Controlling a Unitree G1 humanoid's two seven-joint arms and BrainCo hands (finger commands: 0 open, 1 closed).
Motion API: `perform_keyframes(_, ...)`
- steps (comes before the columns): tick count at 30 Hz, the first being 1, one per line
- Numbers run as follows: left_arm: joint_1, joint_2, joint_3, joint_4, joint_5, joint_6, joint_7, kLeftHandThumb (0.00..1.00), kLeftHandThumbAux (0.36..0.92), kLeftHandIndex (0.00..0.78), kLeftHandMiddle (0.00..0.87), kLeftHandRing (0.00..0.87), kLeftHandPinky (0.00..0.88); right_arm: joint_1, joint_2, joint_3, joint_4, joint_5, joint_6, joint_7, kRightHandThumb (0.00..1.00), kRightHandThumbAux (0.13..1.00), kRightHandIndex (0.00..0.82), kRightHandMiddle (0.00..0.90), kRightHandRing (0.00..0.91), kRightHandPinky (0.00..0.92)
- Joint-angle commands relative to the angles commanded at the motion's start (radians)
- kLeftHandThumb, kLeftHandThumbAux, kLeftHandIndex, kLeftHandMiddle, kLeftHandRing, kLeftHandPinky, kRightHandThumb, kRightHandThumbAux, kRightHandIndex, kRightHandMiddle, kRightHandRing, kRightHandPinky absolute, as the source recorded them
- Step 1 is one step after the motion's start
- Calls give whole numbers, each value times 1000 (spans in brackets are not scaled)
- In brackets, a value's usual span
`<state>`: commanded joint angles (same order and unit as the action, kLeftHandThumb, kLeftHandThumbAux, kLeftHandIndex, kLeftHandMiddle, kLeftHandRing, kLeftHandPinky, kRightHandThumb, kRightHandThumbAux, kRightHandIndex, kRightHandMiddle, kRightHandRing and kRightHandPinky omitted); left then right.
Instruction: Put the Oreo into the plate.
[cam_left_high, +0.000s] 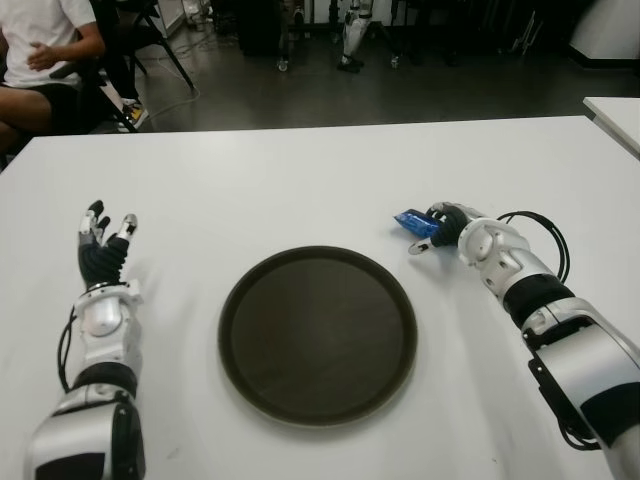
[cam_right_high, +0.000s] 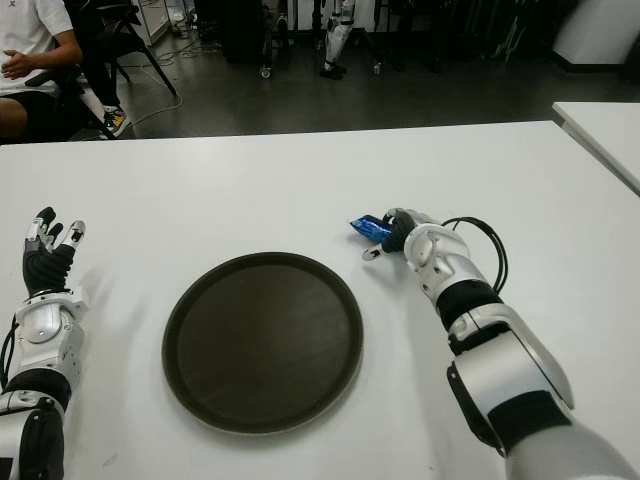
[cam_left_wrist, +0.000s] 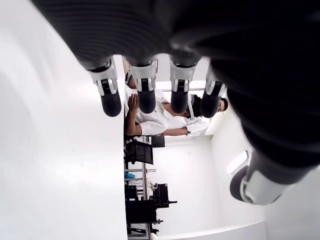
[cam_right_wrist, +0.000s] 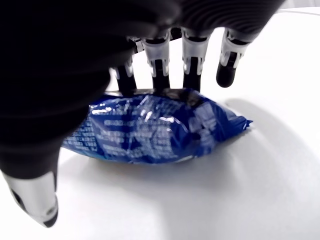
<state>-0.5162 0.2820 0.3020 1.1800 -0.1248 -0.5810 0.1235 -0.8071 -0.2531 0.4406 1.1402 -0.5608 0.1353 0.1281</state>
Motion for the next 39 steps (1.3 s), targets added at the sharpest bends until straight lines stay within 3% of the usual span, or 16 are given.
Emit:
perform_keyframes(6,-2,2,-2,5,4,0,6,0,642,0,0,0,0,-1,1,1,-2,-1,5,3,0,678,179,169,142,105)
perform_keyframes(29,0,-1,-1,-1,3,-10,1,0,649,0,0,0,0,3,0,8,-9,-6,8,-9,0,671,203,194,170,129)
perform_keyframes(39,2,0,-3,2,4,0,2,0,635,0,0,0,0,0,2,20,-6,-13,19,1,0,664,140,172,158,111)
